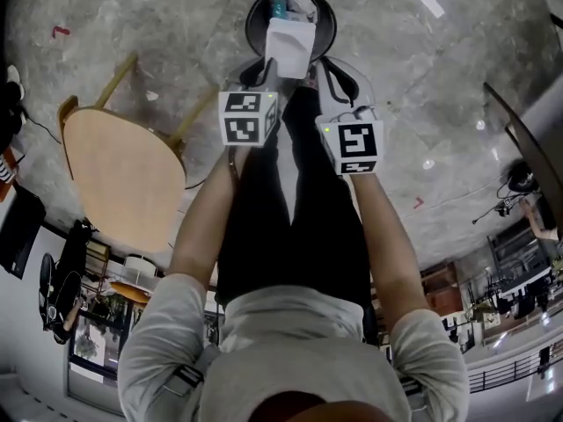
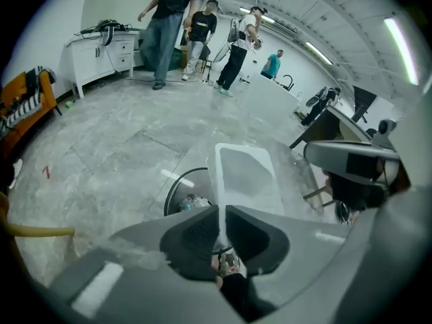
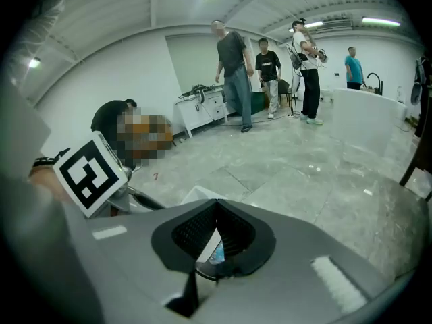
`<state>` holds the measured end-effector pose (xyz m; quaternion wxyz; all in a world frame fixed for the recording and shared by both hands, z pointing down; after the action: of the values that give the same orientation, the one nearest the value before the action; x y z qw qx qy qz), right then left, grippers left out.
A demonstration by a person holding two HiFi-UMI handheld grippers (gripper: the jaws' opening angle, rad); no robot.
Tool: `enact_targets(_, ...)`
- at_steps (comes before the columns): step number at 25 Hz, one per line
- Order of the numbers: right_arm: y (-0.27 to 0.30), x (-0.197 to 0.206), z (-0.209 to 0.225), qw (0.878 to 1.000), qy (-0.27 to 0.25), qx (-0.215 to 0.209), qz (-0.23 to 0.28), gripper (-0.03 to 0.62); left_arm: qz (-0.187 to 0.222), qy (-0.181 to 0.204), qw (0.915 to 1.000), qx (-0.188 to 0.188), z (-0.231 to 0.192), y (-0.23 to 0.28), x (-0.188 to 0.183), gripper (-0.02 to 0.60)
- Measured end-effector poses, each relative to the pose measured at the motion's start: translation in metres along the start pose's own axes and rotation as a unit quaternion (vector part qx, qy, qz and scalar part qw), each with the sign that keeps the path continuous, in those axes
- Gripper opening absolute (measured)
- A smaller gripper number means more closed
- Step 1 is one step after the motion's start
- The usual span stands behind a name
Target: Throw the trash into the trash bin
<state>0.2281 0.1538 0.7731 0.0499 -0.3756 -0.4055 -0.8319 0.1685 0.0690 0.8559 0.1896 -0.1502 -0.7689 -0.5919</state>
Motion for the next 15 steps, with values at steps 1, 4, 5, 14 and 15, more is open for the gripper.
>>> enact_targets(1,0.003,0.006,0.005,1.0,0.0,0.001,-0.001,0.008,-0.002,0.004,1.0,0.003,0.001,0.01,0.004,0.052)
enact_targets(4,0.016,0.022,0.026,1.0,0.009,0.013,-0.001,0.008,-0.005,0.011,0.9999,0.008,-0.001,0.04,0.013,0.052)
enact_targets(5,0.021,0.025,0.033,1.0,0.014,0.018,0.0,0.008,-0.006,0.013,0.9999,0.009,-0.003,0.049,0.015,0.052)
enact_targets(14,0.036,0.036,0.066,0.999,0.029,0.031,0.008,0.008,-0.02,-0.013,0.9997,-0.005,-0.024,0.095,0.034,0.052)
enact_targets(15,0.035,0.035,0.069,0.999,0.031,0.033,0.009,0.008,-0.018,-0.017,0.9997,-0.006,-0.024,0.096,0.032,0.052)
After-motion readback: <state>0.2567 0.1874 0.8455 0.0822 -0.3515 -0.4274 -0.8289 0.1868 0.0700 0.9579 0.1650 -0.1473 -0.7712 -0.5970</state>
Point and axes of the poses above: the fingertips, and each gripper's own axes: y forward along the fingers, z to its right, x out of its underside, the point moved 1 cm from there along -y, backward along the fingers, and after that the axes turned 12 degrees about y, right-handed, at the moved point
